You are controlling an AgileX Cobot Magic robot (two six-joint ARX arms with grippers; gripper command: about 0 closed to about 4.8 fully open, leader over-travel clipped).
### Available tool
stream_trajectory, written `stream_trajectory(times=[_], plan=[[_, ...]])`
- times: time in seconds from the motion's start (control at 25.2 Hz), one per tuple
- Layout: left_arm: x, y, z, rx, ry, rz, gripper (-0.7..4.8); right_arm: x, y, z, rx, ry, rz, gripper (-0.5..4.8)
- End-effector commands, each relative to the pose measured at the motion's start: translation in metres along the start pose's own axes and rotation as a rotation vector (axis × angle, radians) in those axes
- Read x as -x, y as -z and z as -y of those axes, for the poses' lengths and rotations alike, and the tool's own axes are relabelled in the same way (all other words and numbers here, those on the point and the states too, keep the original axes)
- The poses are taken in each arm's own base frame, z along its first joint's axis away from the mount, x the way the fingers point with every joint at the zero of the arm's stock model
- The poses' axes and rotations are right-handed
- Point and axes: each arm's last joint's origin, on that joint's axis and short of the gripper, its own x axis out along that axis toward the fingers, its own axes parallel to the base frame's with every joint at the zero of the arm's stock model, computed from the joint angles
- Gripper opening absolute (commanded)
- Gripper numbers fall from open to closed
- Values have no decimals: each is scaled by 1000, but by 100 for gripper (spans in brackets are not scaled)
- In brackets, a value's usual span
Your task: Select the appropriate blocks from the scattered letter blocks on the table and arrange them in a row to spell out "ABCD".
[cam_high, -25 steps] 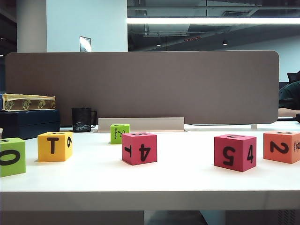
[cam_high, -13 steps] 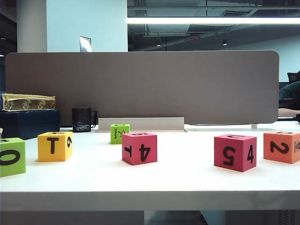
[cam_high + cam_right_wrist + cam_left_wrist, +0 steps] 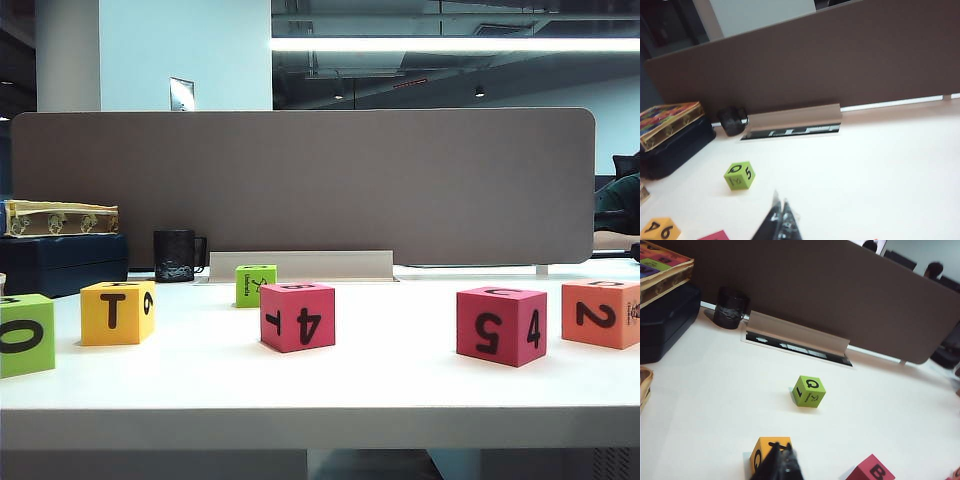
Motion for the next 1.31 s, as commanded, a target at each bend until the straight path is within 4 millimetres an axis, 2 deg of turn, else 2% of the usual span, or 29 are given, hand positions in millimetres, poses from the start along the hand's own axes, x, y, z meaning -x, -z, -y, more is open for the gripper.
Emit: stream_trajectory(times=[0.04, 0.28, 0.75, 1.11, 1.31], plan=[[-4, -10, 3, -34, 24, -23, -6, -9, -8, -1, 33, -49, -43, -2], [-16, -20, 5, -50, 42, -95, -6, -24, -19, -1, 33, -98, -130, -2], [-37, -16, -1, -41, 63, -202, -6, -35, -13, 1, 28, -156, -213, -2], [-53, -10, -6, -37, 84, -285, -6, -50, -17, -9, 53, -210, -313, -2], [-64, -19, -6, -75, 84, -305, -6, -67, -23, -16, 45, -239, -378, -2]])
